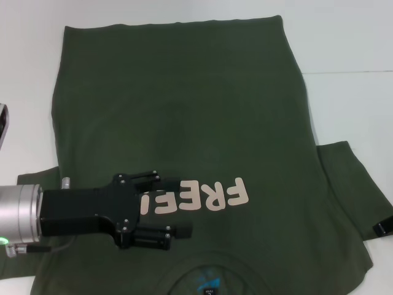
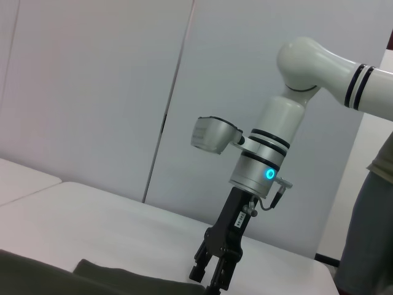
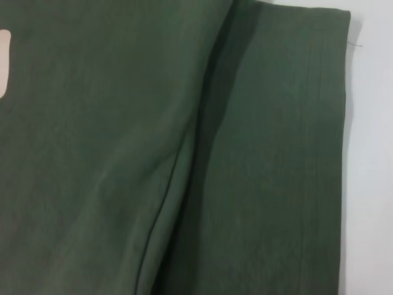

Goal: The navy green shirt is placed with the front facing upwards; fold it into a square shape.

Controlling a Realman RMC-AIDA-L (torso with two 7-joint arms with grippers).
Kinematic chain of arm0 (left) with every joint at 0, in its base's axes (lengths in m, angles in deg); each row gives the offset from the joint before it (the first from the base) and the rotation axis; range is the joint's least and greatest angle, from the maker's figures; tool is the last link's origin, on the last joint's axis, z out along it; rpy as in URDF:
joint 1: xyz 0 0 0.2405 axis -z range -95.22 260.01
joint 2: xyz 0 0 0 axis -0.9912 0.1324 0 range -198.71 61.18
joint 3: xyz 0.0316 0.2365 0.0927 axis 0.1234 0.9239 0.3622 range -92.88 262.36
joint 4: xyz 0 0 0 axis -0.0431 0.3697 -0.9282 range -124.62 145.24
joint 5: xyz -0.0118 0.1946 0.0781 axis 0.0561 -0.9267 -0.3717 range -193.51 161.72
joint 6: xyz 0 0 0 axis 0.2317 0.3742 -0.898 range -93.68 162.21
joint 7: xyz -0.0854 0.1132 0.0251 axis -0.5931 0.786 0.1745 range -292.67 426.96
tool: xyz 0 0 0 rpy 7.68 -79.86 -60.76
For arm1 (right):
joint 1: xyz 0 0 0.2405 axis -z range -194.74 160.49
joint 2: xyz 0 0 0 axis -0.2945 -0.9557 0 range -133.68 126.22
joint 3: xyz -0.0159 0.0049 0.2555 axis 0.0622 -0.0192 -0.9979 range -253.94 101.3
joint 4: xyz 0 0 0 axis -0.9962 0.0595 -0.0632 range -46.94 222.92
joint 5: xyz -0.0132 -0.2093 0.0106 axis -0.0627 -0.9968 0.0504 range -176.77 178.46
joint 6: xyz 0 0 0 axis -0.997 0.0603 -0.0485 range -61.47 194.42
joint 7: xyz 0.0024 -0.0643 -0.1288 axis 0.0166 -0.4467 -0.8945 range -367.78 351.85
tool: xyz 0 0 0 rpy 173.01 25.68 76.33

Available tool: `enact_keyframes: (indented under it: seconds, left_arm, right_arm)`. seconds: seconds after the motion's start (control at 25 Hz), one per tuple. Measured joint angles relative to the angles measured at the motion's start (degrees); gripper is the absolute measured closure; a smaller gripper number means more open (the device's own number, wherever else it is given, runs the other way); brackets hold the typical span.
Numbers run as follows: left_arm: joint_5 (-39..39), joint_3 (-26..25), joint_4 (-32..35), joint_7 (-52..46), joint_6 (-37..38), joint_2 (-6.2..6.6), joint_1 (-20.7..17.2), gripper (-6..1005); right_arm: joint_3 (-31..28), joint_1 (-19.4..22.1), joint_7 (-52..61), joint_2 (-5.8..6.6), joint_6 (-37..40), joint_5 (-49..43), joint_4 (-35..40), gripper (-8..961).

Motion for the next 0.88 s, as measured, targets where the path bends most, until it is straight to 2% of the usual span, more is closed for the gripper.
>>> enact_keyframes:
  seconds: [0.88]
  left_arm:
    - [0.0,0.1,0.0,-0.1,-0.9,0.18,0.5,83]
  right_arm:
    - [0.0,-1.4,0.8,0.44,-1.0,0.1,-3.0,64]
